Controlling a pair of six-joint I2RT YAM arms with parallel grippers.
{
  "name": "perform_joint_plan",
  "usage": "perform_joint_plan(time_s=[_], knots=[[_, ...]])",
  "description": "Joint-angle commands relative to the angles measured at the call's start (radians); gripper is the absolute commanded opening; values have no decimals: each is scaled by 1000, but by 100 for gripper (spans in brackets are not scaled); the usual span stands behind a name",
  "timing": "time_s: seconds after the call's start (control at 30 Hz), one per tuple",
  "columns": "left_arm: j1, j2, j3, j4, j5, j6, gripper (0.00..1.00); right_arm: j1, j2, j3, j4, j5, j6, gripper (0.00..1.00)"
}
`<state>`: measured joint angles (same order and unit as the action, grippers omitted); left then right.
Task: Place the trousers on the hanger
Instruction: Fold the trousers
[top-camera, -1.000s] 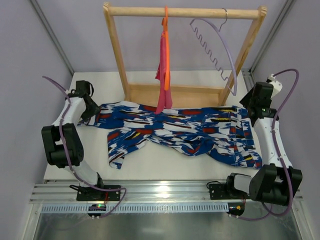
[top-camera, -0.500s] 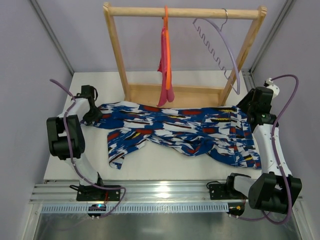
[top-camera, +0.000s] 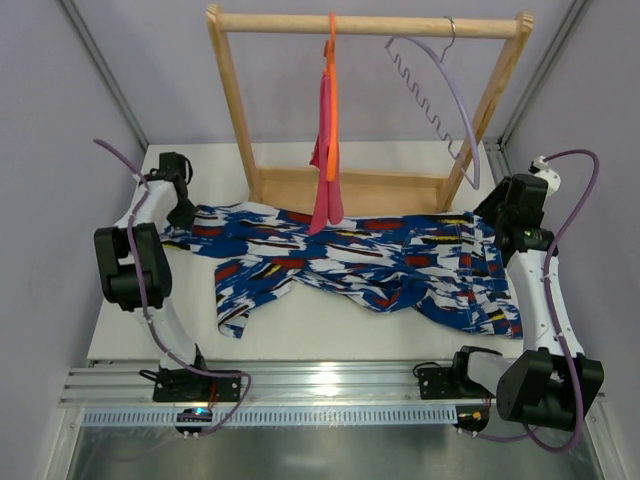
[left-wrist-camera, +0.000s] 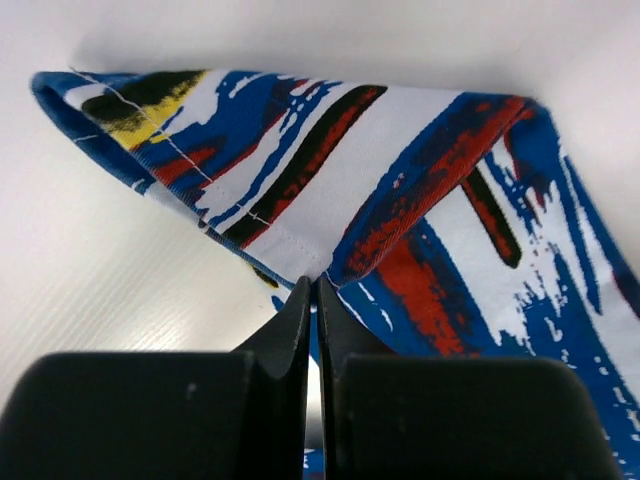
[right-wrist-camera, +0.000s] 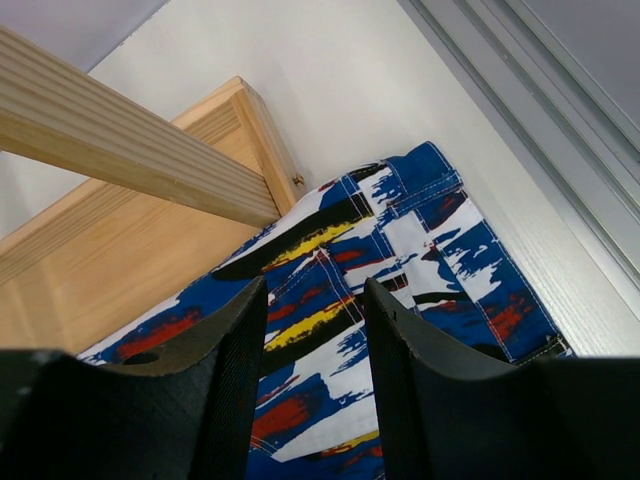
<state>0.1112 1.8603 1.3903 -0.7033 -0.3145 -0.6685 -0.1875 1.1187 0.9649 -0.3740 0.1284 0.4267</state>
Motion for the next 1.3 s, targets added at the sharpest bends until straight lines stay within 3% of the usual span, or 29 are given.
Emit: perform_joint_plan(time_s=[0.0,0.27,0.3,0.37,0.43,0.53,0.83,0.97,1.03,1.1,1.27], knots=[[-1,28,116,-54,-84,3,0,-6,-31,-2,30,17,0,46],[45,256,518,-246,-277,-14,1,-6,-37,5,20,4,0,46],[54,307,568,-307,-308,-19,7,-6,-43,8,15,4,-2,46],[68,341,695,-373,-342,-40,39,-6,-49,21,4,5,-3,46],[65,327,731,-436,-382,-55,58,-6,-62,31,0,4,4,46],[56,178,603,-349,-349,-80,70,-6,-76,35,-5,-16,36,47],[-102,-277,-150,2,-17,20,70,38,-92,-34,7,-332,174,50],[-256,-389,-325,-24,-11,-23,69,149,-94,-78,-15,-345,220,52],[-322,-458,-402,-73,-81,-72,71,187,-105,-106,-51,-316,242,52],[-370,-536,-485,-65,-39,-132,71,249,-129,-127,-95,-274,270,52],[-462,-633,-569,-93,-31,-241,71,258,-174,-134,-189,-201,282,53]])
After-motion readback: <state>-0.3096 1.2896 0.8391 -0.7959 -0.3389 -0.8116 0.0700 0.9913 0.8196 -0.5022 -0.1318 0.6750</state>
